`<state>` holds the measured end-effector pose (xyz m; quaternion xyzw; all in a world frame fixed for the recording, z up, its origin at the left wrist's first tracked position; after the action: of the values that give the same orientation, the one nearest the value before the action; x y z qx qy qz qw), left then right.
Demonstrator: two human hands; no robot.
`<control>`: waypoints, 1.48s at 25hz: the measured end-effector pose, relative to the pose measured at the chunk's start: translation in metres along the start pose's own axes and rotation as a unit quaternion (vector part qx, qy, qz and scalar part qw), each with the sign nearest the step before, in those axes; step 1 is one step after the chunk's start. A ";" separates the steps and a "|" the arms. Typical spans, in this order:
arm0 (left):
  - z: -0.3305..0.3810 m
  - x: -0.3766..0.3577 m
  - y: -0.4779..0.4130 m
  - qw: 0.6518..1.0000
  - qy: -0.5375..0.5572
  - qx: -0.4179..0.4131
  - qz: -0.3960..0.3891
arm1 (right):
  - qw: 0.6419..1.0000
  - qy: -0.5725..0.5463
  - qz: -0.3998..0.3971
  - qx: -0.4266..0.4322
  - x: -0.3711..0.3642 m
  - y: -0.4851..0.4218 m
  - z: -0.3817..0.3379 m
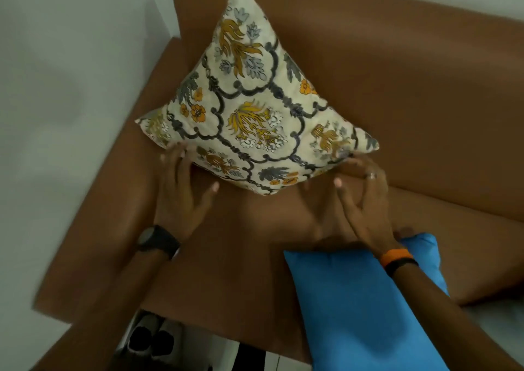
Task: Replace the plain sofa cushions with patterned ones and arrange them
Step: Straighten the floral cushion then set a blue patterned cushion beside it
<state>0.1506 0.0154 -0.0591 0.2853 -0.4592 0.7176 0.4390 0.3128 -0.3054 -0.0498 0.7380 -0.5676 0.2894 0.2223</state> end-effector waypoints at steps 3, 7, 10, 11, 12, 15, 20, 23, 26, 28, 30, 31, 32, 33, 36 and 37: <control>0.080 -0.060 0.092 0.967 -0.025 -0.187 -0.173 | 0.982 0.154 -0.105 0.032 0.053 0.090 0.092; 0.177 -0.137 0.212 0.890 -0.053 -0.313 -0.327 | 0.930 0.273 -0.220 0.114 0.115 0.203 0.205; 0.219 -0.167 0.243 0.911 -0.083 -0.270 -0.302 | 0.891 0.327 -0.258 0.180 0.135 0.276 0.265; 0.230 -0.174 0.245 0.918 -0.096 -0.248 -0.296 | 0.878 0.354 -0.262 0.189 0.135 0.292 0.278; 0.241 -0.178 0.243 0.923 -0.105 -0.227 -0.292 | 0.868 0.379 -0.259 0.188 0.131 0.301 0.283; 0.263 -0.166 0.223 0.929 -0.066 -0.221 -0.289 | 0.897 0.365 -0.221 0.113 0.128 0.294 0.273; 0.288 -0.117 0.118 0.940 0.141 -0.218 -0.223 | 0.963 0.134 -0.220 0.083 0.198 0.224 0.216; 0.304 -0.107 0.056 0.953 0.185 -0.165 -0.172 | 0.982 0.041 -0.175 0.051 0.254 0.160 0.175; 0.304 -0.091 0.000 0.964 0.224 -0.028 -0.144 | 0.988 -0.011 -0.153 0.012 0.293 0.104 0.144; 0.306 -0.083 -0.046 0.966 0.234 -0.036 -0.103 | 0.988 -0.055 -0.141 -0.011 0.304 0.064 0.132; 0.306 -0.088 -0.088 0.967 0.229 -0.075 -0.075 | 0.990 -0.084 -0.114 -0.027 0.296 0.030 0.129; 0.305 -0.095 -0.103 0.965 0.241 -0.067 -0.081 | 0.991 -0.086 -0.100 -0.035 0.286 0.016 0.131; 0.300 -0.106 -0.112 0.964 0.243 -0.050 -0.091 | 0.991 -0.086 -0.088 -0.052 0.274 0.004 0.134; 0.295 -0.119 -0.117 0.965 0.237 -0.034 -0.101 | 0.991 -0.085 -0.074 -0.073 0.260 -0.006 0.139; 0.282 -0.149 -0.135 0.962 0.243 -0.004 -0.127 | 0.992 -0.057 -0.012 -0.108 0.232 -0.031 0.151; 0.281 -0.152 -0.142 0.959 0.249 -0.001 -0.133 | 0.993 -0.032 0.011 -0.112 0.226 -0.037 0.153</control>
<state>0.3478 -0.2688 -0.0083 0.1559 -0.2937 0.7008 0.6311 0.4180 -0.5572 -0.0084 0.7110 -0.6116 0.2028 0.2816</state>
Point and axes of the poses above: each hand's wrist, its own y-axis away from the middle knuckle, its own x-axis out of the back of the hand, z = x × y, the point moved 2 cm from there along -y, towards the middle knuckle, and after that the axes turned 14 degrees about -x, right-handed, at the moved point
